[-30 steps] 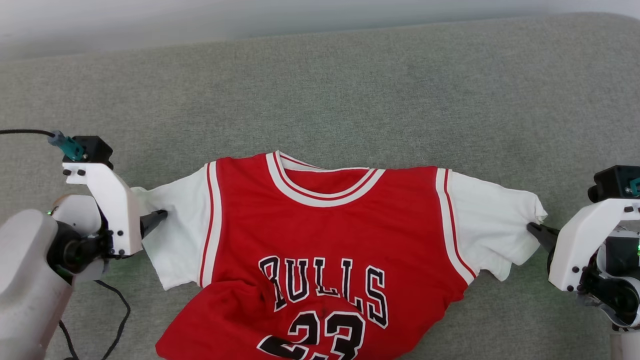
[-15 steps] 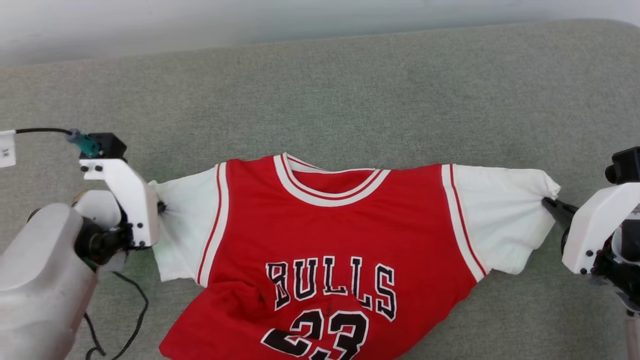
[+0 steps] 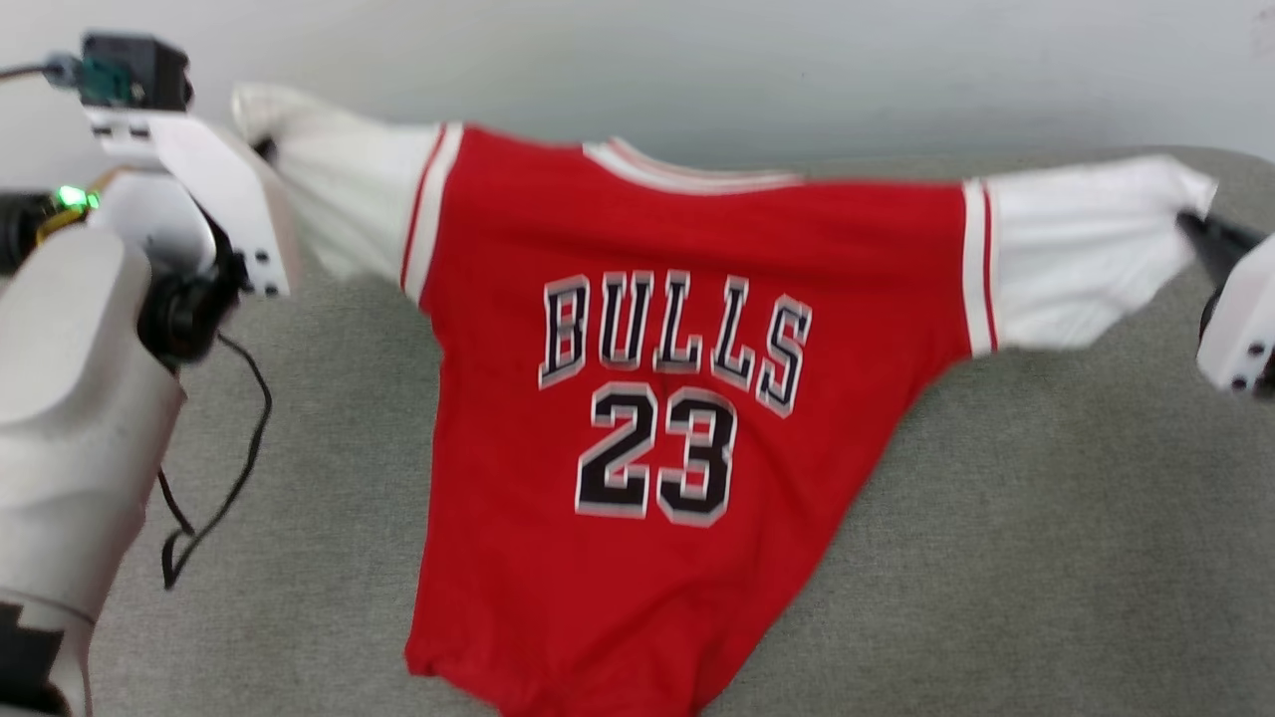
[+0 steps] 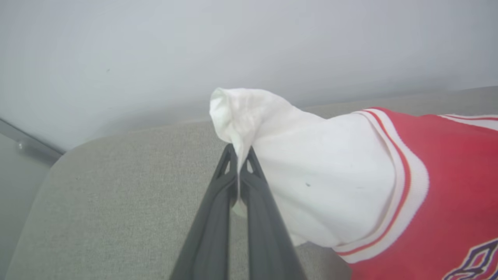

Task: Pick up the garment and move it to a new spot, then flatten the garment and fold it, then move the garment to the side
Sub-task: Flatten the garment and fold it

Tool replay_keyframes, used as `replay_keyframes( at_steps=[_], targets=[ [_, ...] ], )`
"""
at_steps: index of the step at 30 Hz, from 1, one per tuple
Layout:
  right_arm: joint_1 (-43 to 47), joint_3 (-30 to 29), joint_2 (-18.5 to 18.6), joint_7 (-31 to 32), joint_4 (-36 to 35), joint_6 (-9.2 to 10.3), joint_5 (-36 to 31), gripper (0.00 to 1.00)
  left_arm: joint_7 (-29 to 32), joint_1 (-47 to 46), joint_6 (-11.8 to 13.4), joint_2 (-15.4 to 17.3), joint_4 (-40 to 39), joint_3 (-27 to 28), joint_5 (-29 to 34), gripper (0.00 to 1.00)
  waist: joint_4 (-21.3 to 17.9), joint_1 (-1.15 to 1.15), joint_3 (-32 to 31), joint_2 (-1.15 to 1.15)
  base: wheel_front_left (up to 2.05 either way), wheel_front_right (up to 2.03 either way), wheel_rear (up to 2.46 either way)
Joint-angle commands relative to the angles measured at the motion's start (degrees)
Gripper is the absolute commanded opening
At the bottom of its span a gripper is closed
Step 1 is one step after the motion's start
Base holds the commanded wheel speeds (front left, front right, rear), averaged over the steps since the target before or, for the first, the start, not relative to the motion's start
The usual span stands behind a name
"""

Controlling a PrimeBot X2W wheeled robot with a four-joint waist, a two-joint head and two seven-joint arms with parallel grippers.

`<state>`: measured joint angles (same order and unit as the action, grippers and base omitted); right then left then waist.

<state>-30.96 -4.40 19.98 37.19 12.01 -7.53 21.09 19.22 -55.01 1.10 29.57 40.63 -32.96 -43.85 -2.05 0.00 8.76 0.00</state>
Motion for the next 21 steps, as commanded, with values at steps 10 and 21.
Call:
replay_keyframes(
  at_steps=[10,21],
  targets=[
    [-28.53,5.34,3.06,-13.94,9.89,0.07,-3.66,0.0,-16.37,-20.01,2.7,-1.51,4.74,1.82,7.03,0.0,-0.98,0.0,6.88,0.0,0.0,0.0,0.0],
    [-49.98,8.48,3.25,-27.22,16.31,0.07,-6.08,0.0,-26.18,-35.24,2.8,-0.24,6.26,4.26,9.57,0.0,-2.86,0.0,17.03,0.0,0.0,0.0,0.0]
  ],
)
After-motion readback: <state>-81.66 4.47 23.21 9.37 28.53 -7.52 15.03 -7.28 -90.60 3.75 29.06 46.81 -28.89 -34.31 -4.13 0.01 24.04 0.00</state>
